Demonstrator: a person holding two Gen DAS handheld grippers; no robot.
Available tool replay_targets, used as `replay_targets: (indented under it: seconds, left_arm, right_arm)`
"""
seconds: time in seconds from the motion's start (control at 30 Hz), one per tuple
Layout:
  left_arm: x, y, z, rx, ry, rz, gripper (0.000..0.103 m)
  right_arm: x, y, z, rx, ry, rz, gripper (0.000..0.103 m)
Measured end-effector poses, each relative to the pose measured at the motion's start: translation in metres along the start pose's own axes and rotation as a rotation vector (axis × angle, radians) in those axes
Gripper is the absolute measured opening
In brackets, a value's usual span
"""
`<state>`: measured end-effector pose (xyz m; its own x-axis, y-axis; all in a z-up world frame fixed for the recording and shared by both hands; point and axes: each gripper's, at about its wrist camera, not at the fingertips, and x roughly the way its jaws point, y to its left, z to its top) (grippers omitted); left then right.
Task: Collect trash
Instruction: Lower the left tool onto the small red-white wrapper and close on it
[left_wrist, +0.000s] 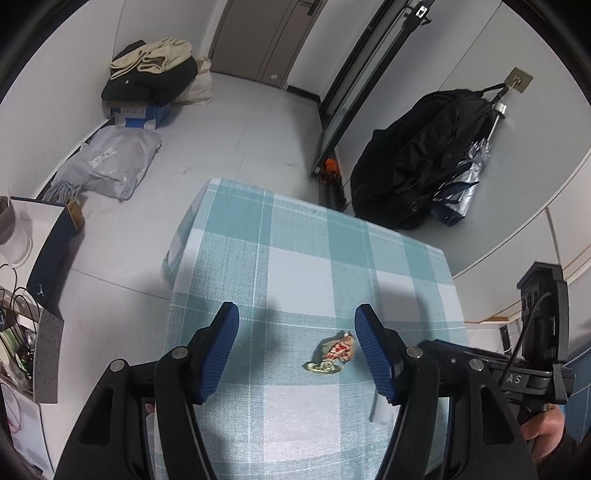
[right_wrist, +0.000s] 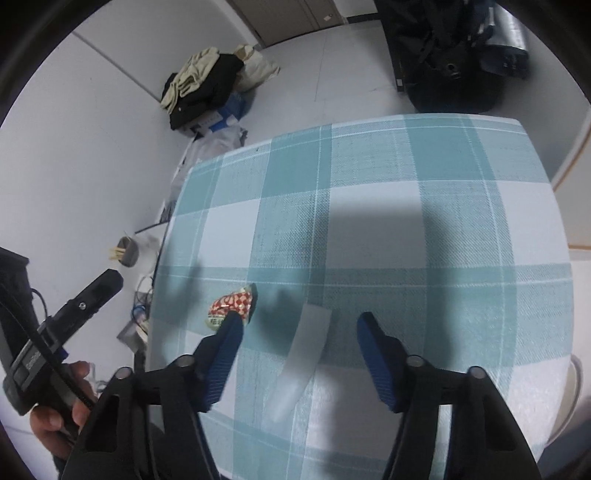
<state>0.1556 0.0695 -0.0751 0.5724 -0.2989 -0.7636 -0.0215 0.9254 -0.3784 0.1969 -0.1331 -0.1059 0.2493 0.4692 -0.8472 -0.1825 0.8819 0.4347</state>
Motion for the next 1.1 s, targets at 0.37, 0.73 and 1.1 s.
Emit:
replay_targets:
  seconds: [0.37, 0.73, 1.1]
  left_arm:
    - [0.007, 0.012, 0.003, -0.01, 0.018, 0.053, 0.068]
    - [0.023, 0.005, -0.001, 0.037, 0.09, 0.064, 0.069]
    - [0.038, -0.012, -0.012, 0.123, 0.155, 0.059, 0.069]
  right_arm:
    - [0.026, 0.011, 0.002, -0.054, 0.072, -0.072, 0.044]
    - [0.023, 0.013, -0.003, -0.133, 0.054, -0.164, 0.013]
    - [0.006, 0.007, -0.001, -0.146, 0.004, -0.117, 0.006]
